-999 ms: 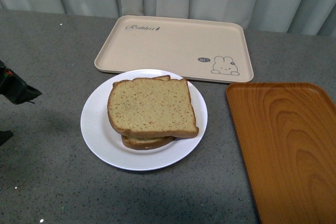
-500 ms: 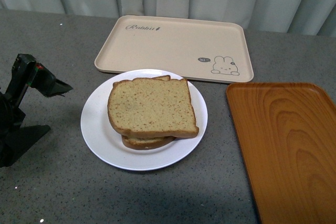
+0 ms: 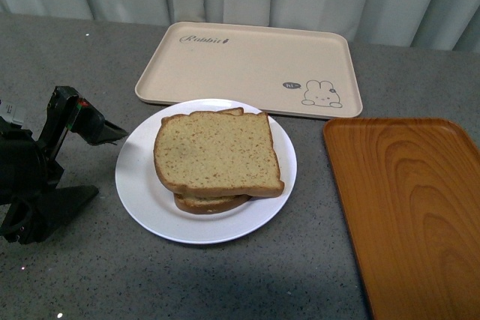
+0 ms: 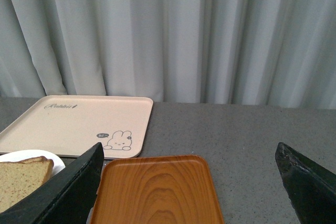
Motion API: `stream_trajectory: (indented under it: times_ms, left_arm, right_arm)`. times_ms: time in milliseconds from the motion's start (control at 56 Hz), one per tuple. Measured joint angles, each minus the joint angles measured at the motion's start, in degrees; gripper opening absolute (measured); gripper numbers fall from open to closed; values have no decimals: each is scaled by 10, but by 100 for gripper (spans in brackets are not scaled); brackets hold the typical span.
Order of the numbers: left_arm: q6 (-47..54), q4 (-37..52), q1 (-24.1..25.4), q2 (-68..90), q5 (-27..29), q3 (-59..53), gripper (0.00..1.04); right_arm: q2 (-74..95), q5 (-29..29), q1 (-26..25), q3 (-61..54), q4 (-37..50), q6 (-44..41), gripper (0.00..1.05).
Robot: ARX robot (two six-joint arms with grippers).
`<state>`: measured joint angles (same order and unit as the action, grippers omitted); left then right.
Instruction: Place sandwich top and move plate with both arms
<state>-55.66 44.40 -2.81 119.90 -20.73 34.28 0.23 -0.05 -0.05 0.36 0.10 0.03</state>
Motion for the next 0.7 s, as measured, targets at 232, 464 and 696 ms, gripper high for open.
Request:
stream_trajectory:
  times_ms: [232,464,696]
  left_arm:
    - [-4,0,-11,7,-4,6,98]
    - [-6,0,-21,12,-4,9,98]
    - [-8,-2,-29,18,1,11,86]
  right_arm:
    - [0,0,0,0,0,0,96]
    - [0,0,0,0,0,0,96]
    - [0,0,0,0,0,0,96]
